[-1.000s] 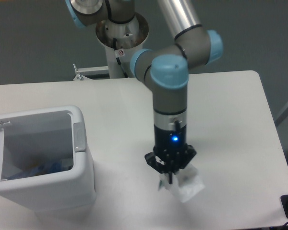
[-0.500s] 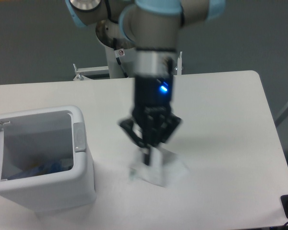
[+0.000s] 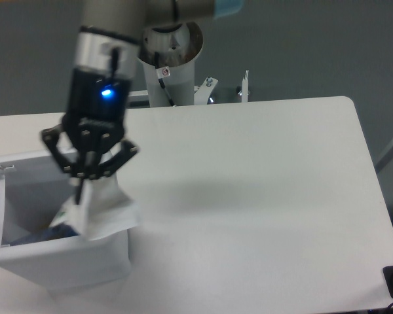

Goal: Place the trash in the trash can

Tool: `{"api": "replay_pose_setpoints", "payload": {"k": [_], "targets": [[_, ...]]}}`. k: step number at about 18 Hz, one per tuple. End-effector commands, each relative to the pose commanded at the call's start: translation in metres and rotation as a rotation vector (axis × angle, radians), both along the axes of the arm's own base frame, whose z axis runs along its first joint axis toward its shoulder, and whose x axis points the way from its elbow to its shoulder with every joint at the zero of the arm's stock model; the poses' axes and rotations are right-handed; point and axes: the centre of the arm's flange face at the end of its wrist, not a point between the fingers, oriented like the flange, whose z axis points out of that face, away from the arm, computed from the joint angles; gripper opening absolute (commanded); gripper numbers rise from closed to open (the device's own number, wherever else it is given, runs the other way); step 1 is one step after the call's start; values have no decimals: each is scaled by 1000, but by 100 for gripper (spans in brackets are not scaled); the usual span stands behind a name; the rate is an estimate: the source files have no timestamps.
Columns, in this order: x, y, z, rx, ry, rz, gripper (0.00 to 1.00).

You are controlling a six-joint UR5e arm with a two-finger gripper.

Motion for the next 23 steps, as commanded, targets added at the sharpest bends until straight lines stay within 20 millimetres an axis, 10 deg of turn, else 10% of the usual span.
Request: {"api": "replay_pose_setpoints", "payload": {"k": [5,9,15,21,23], "targets": [[16,-6,-13,-23,-12,-20,12],[25,-22,-9,-27,0,-31,100],[31,-60,25,15,42,-1,100],[-167,-140,-6,-135,284,188,100],[-189,-160,-21,-183,330,167,100]]}}
